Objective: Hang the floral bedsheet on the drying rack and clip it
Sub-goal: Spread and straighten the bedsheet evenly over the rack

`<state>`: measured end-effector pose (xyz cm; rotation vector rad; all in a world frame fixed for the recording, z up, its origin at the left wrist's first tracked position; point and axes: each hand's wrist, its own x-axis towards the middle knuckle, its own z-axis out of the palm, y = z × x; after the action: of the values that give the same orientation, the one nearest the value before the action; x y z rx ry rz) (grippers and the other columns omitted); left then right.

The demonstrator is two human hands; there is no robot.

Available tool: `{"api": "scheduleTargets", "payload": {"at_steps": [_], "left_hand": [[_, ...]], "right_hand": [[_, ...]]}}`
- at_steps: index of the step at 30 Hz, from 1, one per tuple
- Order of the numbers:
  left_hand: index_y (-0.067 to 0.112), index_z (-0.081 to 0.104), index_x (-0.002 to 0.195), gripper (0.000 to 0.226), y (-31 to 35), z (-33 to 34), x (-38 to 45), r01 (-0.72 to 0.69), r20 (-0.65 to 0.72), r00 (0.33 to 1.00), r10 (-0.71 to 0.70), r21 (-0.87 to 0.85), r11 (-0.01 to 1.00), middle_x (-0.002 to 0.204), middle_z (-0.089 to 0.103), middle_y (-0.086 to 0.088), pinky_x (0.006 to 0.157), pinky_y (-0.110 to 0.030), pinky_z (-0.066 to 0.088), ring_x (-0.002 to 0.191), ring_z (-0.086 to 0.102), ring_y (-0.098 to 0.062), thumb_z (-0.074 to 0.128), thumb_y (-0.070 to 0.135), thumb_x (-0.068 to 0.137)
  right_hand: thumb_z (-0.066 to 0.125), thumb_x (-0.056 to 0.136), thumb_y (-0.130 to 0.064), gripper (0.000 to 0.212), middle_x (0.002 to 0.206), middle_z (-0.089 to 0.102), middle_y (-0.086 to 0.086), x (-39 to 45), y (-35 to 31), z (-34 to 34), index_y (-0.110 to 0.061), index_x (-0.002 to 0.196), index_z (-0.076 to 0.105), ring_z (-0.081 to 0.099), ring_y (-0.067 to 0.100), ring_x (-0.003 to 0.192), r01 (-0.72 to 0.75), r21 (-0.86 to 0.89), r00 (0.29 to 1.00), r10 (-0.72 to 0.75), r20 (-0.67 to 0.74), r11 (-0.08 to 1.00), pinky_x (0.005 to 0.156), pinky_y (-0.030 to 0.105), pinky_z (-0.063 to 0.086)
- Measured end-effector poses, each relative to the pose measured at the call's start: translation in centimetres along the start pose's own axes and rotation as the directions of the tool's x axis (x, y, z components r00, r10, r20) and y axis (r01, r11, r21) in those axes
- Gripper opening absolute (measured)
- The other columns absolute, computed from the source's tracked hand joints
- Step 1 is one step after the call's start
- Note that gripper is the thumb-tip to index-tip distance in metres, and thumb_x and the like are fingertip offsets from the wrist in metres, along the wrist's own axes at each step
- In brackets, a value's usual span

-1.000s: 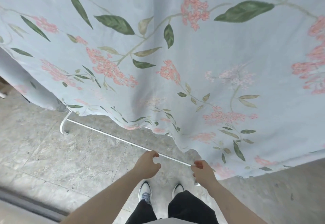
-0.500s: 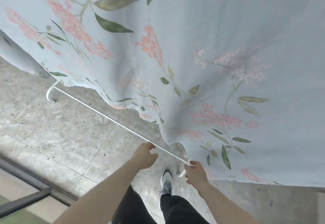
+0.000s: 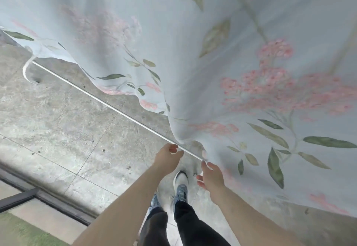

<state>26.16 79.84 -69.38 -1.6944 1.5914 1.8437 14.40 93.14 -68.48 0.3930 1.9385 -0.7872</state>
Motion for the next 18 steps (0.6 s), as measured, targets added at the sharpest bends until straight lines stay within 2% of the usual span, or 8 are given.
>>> {"api": "scheduleTargets", "payload": {"at_steps": [3,6,9,11,13,16,18], "left_hand": [[0.020,0.053,0.140,0.053,-2.6,1.0,4.3,0.056,0.021,0.998,-0.053,-0.161,0.985,0.127,0.063,0.006,0.100,-0.045,0.056,0.110,0.065,-0.019,0.068,0.045,0.095],[0.017,0.046,0.145,0.057,-4.0,1.5,7.3,0.109,0.040,0.994,-0.101,-0.326,0.939,0.122,0.064,0.004,0.093,-0.041,0.060,0.102,0.066,-0.017,0.067,0.040,0.098],[0.016,0.040,0.153,0.067,-5.0,2.5,10.7,0.162,0.076,0.987,-0.142,-0.464,0.871,0.125,0.061,0.000,0.097,-0.041,0.058,0.118,0.062,-0.022,0.070,0.037,0.097],[0.017,0.034,0.157,0.074,-5.5,3.3,12.6,0.178,0.106,0.984,-0.144,-0.525,0.832,0.140,0.055,-0.008,0.102,-0.042,0.056,0.125,0.058,-0.024,0.072,0.035,0.096],[0.016,0.033,0.158,0.075,-5.9,4.2,14.9,0.190,0.146,0.981,-0.129,-0.573,0.797,0.147,0.052,-0.011,0.105,-0.041,0.054,0.129,0.056,-0.024,0.073,0.031,0.096],[0.012,0.046,0.150,0.058,-5.6,4.7,16.6,0.179,0.186,0.980,-0.077,-0.634,0.752,0.138,0.062,-0.006,0.100,-0.036,0.053,0.125,0.059,-0.021,0.070,0.023,0.099],[0.013,0.063,0.134,0.036,-5.7,5.2,17.3,0.142,0.156,0.986,-0.053,-0.643,0.752,0.129,0.069,-0.005,0.096,-0.033,0.053,0.120,0.064,-0.020,0.068,0.022,0.099]], "right_hand": [[0.055,0.103,-0.043,0.049,0.100,0.064,0.001,5.0,0.7,3.0,-0.013,0.143,0.051,0.072,0.022,0.080,-0.036,0.141,0.999,0.038,-0.011,0.989,0.077,0.039,0.064],[0.052,0.104,-0.047,0.056,0.103,0.063,-0.002,8.4,0.9,4.6,-0.012,0.146,0.047,0.075,0.021,0.082,-0.120,0.337,0.991,0.130,-0.008,0.934,0.069,0.033,0.064],[0.053,0.101,-0.051,0.064,0.104,0.066,0.002,11.7,1.3,5.8,-0.008,0.148,0.043,0.073,0.019,0.083,-0.151,0.526,0.984,0.179,-0.004,0.837,0.072,0.032,0.063],[0.054,0.100,-0.052,0.061,0.128,0.063,0.005,13.6,1.5,6.3,-0.007,0.140,0.048,0.072,0.018,0.087,-0.134,0.602,0.986,0.169,-0.001,0.787,0.064,0.028,0.062],[0.059,0.098,-0.052,0.056,0.138,0.057,0.005,15.9,1.4,6.7,-0.010,0.136,0.051,0.070,0.015,0.086,-0.126,0.671,0.986,0.169,0.001,0.731,0.056,0.025,0.061],[0.064,0.097,-0.047,0.058,0.127,0.060,0.006,17.5,0.9,6.7,-0.009,0.138,0.050,0.059,0.010,0.069,-0.142,0.738,0.985,0.165,0.042,0.659,0.054,0.022,0.060],[0.063,0.098,-0.044,0.050,0.122,0.063,0.004,18.3,0.8,6.7,-0.010,0.133,0.050,0.049,0.009,0.061,-0.162,0.751,0.985,0.144,0.090,0.640,0.054,0.019,0.058]]}}
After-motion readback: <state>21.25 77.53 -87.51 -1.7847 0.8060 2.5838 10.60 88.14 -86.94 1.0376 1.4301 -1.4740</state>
